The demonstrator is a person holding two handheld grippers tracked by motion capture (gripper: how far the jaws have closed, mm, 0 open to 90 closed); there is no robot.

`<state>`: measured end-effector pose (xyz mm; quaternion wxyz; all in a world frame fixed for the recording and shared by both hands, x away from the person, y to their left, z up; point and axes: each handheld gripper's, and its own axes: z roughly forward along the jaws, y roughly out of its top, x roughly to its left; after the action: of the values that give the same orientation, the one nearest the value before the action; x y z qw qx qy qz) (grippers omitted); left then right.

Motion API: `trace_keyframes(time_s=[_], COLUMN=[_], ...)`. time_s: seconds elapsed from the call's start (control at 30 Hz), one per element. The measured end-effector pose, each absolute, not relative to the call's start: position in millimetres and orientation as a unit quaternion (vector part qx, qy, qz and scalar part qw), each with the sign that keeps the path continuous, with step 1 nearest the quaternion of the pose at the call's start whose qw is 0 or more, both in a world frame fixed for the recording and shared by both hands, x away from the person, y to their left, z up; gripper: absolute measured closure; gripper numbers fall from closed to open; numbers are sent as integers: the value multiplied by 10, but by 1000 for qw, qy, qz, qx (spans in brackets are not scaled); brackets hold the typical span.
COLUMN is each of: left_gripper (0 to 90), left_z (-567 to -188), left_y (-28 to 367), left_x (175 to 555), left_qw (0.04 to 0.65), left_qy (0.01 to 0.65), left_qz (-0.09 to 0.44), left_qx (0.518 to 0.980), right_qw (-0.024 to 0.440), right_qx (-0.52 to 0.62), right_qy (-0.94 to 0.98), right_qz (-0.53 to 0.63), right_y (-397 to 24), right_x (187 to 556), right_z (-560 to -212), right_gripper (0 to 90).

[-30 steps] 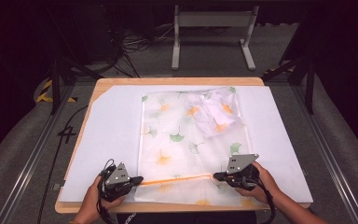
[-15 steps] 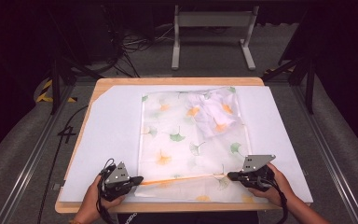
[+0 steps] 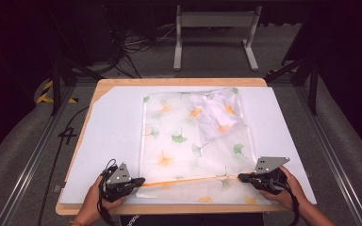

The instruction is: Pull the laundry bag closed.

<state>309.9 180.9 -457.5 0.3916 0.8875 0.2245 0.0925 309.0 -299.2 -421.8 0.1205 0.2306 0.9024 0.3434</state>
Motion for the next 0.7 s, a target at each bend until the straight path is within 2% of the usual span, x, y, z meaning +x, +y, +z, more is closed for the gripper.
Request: trace_keyframes(time_s=[0.7], left_gripper=[900], left_z=[-4574], left_y=[1811], left_x=[3105], left_qw=[392], left_qy=[224], left_qz=[91], left_qx=[888], right_qw=[129], right_qx=[249], right_qy=[896], right_qz=[344], right_y=[-3276], right_x=[3032], right_z=[-4140], right_gripper=[899])
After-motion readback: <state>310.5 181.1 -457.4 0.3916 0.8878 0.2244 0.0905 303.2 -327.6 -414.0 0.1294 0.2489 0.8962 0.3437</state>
